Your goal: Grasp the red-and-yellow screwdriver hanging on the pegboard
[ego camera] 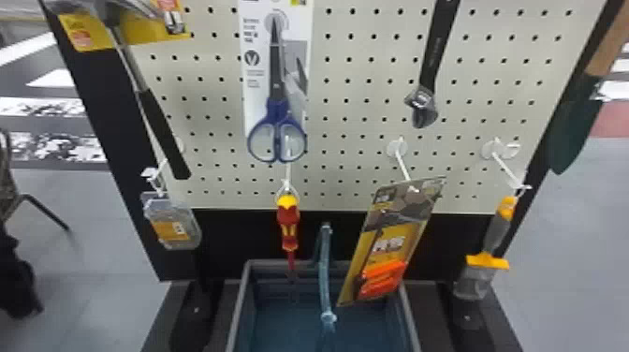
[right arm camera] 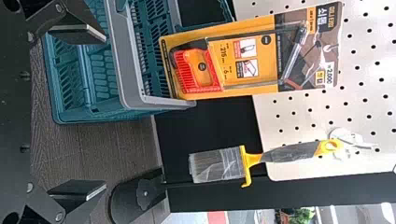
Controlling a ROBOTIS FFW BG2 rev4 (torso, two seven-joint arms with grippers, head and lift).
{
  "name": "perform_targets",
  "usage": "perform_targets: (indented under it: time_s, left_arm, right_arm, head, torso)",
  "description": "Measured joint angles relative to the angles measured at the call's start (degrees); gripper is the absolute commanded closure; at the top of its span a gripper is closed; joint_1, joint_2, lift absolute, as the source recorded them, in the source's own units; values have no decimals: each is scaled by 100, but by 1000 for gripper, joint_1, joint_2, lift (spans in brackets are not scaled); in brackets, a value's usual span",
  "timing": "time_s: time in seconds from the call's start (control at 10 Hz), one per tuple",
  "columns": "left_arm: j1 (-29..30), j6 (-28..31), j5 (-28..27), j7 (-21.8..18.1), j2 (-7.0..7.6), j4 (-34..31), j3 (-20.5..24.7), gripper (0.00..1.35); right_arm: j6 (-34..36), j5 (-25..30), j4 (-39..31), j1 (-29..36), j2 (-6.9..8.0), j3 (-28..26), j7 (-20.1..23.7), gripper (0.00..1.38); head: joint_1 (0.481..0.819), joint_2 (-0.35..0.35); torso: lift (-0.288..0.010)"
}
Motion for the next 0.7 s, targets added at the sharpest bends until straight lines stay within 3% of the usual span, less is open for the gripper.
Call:
perform_targets:
  time_s: [0.7]
  left_arm:
    - [-1299, 541, -97, -1143, 109, 366, -28, 156]
  right_arm:
    - [0, 12, 14, -8, 13, 7, 0, 193]
  head:
    - [549, 0]
  torso:
    - [-100]
